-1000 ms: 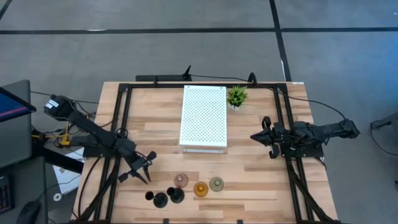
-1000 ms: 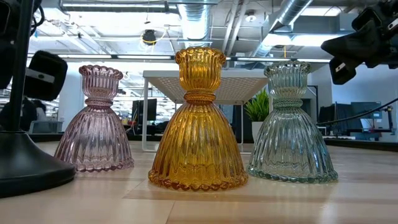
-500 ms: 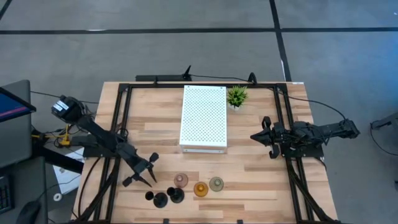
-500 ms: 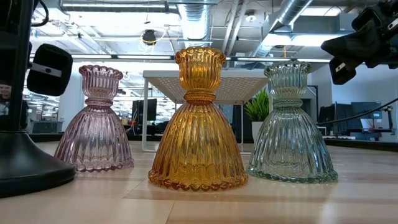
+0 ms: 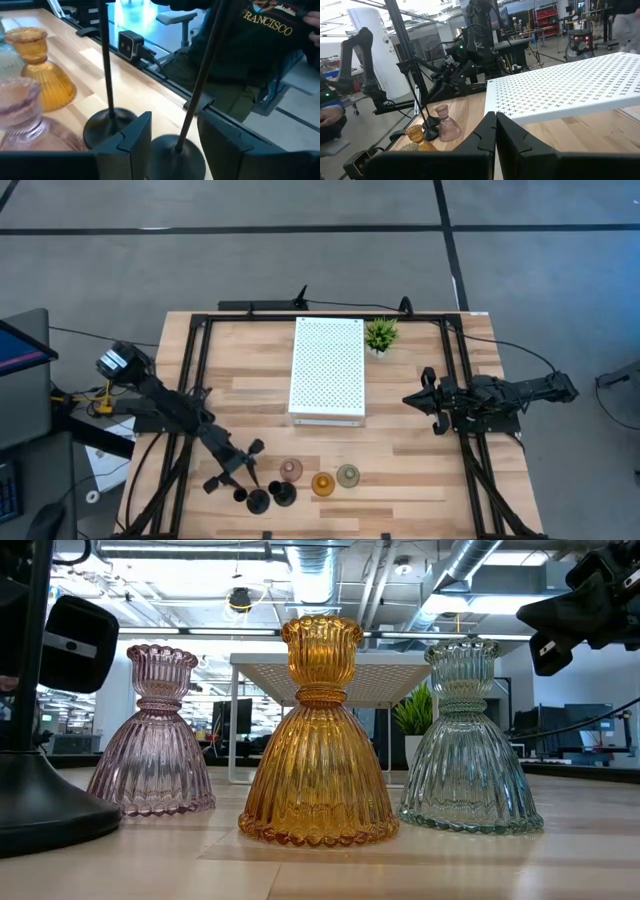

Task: Pick & Place candle stick holders
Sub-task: Put the purple glass candle holder on the shelf

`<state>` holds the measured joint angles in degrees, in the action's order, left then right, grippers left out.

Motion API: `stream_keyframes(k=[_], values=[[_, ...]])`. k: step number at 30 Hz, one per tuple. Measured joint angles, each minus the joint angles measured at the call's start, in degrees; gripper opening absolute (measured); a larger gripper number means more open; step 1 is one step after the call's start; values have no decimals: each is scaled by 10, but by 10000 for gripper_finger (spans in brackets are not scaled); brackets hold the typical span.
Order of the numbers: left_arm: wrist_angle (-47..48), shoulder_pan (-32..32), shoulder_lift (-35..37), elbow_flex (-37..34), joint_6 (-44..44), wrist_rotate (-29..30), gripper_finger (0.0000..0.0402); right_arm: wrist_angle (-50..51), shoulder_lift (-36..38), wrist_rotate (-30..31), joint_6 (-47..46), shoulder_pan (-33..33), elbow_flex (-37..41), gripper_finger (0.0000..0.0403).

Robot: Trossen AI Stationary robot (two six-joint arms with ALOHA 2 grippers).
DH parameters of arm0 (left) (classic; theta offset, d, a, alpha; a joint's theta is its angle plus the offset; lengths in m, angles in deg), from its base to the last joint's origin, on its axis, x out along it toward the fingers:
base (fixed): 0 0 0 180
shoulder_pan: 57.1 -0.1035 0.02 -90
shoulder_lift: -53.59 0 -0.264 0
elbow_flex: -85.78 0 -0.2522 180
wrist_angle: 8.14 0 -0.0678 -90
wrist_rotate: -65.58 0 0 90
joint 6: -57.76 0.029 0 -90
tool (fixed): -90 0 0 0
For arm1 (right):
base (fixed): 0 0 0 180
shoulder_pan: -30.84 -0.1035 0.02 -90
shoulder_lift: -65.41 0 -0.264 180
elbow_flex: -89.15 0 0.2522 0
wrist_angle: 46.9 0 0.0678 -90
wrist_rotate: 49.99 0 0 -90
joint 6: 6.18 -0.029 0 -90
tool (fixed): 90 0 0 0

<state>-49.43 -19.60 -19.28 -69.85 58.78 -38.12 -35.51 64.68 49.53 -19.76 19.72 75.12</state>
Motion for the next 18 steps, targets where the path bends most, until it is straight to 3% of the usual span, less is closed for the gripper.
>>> stream_keyframes(k=[18], values=[[-5,15,-26,28,0,0,164,0,0,-2,0,0,0,0]])
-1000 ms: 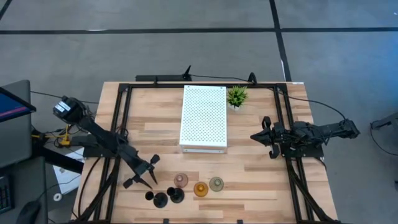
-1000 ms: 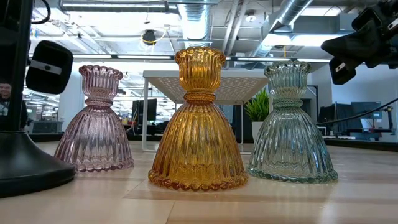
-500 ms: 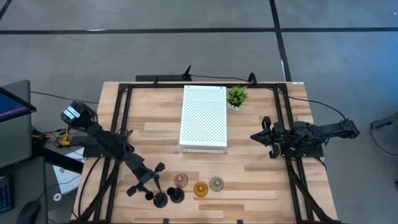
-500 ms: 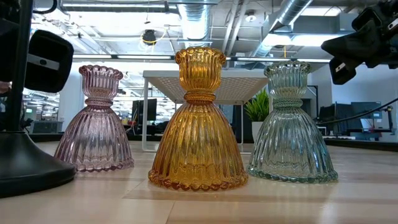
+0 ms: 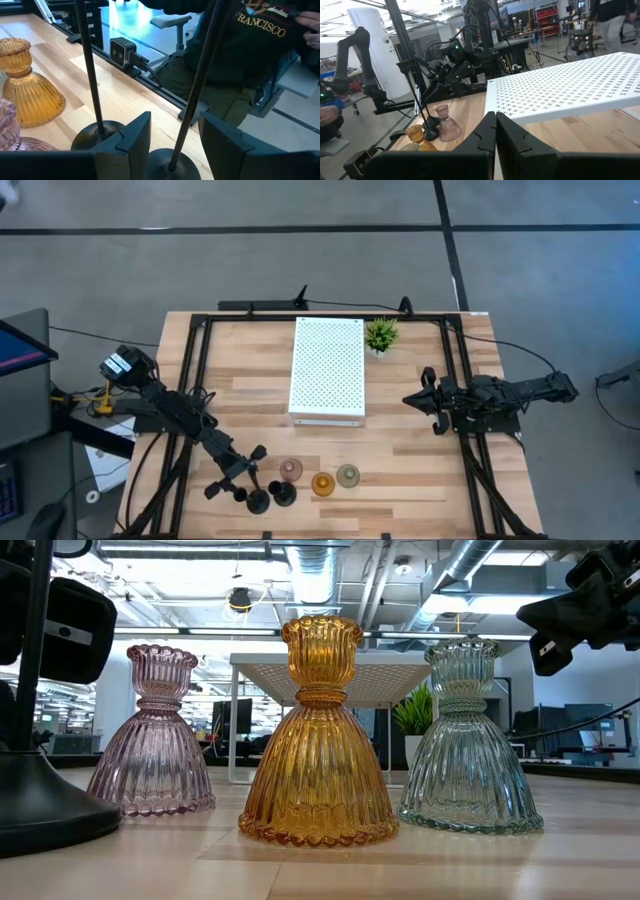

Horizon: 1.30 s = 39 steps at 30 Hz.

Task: Pick & Place candle stick holders
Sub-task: Put the purple glass candle holder on the shelf

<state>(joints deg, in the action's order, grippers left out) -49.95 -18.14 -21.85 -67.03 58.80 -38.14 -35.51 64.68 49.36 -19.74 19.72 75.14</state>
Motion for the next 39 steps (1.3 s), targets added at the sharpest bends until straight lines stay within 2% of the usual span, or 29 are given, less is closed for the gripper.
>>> stream_keyframes(k=[14,24,28,34,39], values=[[-4,0,0,0,-4,0,159,0,0,0,0,0,0,0],[9,0,1,0,-98,0,129,0,0,0,0,0,0,0],[50,0,1,0,-110,-1,116,0,0,0,0,0,0,0],[78,0,1,-1,-146,-42,100,0,0,0,0,0,0,0],[80,-2,1,-1,-141,-61,93,0,0,0,4,0,0,0]])
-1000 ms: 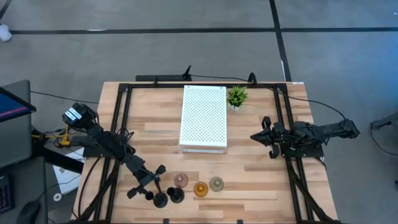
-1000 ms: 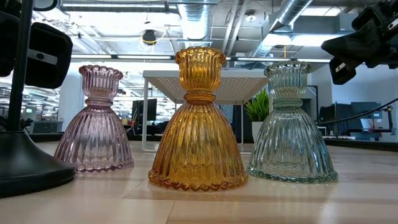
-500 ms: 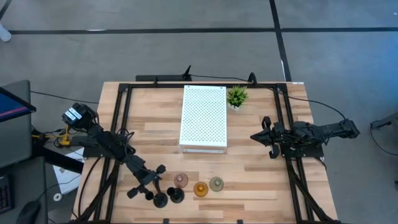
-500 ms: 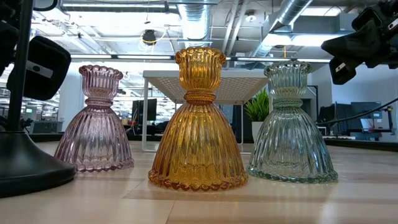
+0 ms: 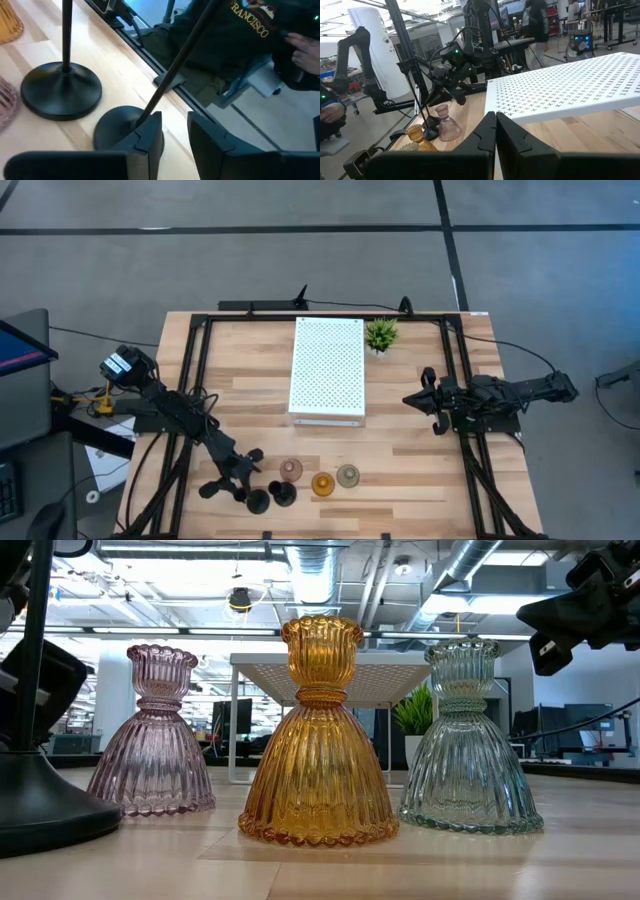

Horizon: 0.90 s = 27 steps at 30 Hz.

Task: Pick & Place candle stick holders
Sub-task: Put the purple glass candle holder on the shelf

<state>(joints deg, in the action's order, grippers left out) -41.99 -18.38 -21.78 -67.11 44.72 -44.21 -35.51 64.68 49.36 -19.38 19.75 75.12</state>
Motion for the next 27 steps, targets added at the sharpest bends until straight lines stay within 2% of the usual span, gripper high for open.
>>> stream_keyframes(k=[4,8,13,18,27], values=[[6,-9,0,0,28,0,87,0,0,0,2,0,0,0],[51,-35,0,0,48,2,77,0,0,0,2,0,0,0],[99,-90,0,0,79,67,53,0,0,1,2,0,0,0],[90,-135,0,0,61,86,36,0,0,1,2,0,0,0],[40,-158,0,0,38,86,42,0,0,2,31,0,0,0]])
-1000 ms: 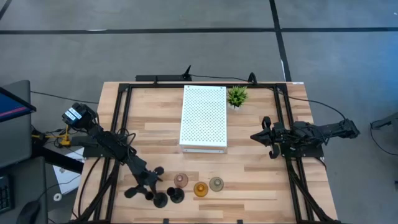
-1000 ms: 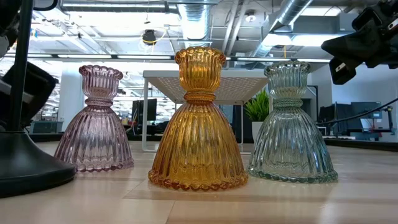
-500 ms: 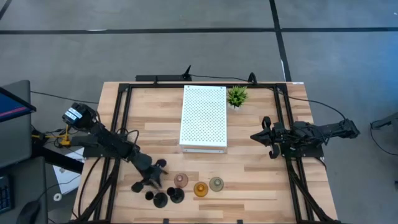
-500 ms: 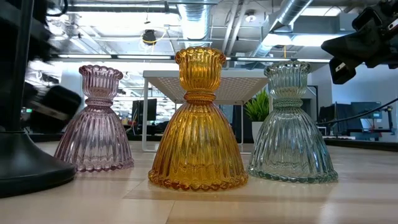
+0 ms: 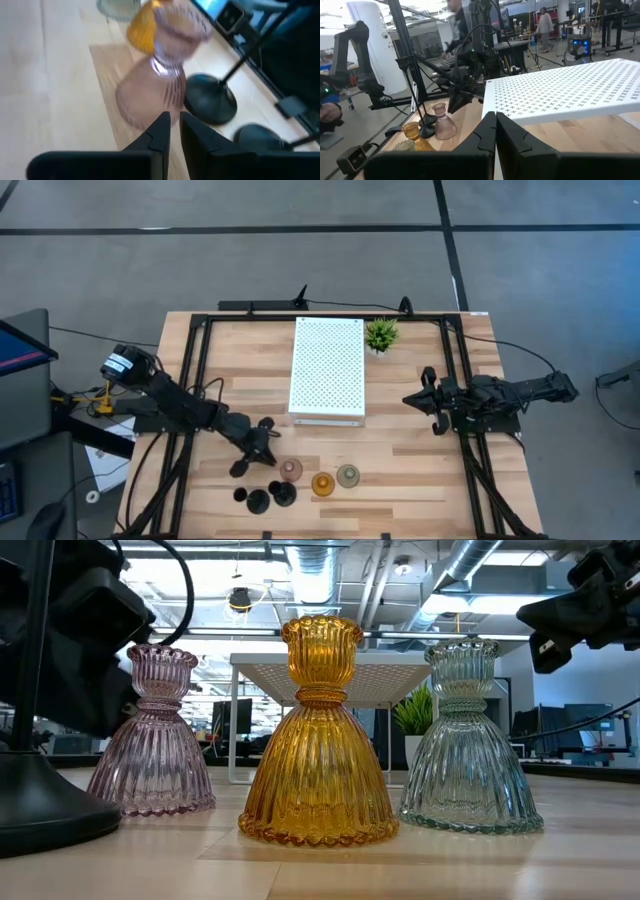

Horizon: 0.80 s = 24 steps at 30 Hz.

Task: Pick & Place candle stick holders
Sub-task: Put the purple glass candle holder on the shelf

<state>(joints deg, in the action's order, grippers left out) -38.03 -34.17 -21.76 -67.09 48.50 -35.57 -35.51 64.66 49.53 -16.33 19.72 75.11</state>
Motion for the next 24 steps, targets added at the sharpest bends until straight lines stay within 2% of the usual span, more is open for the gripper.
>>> stream_keyframes(k=[3,7,10,16,24], values=[[-31,-7,0,0,6,0,42,0,0,0,1,0,0,0],[-54,-6,0,0,80,0,46,0,0,0,1,0,0,0],[-74,-4,0,0,103,0,60,0,0,0,1,0,0,0],[-80,-4,0,0,103,0,108,0,0,-1,2,0,0,0],[-80,-4,0,0,103,6,194,0,0,-1,2,0,0,0]])
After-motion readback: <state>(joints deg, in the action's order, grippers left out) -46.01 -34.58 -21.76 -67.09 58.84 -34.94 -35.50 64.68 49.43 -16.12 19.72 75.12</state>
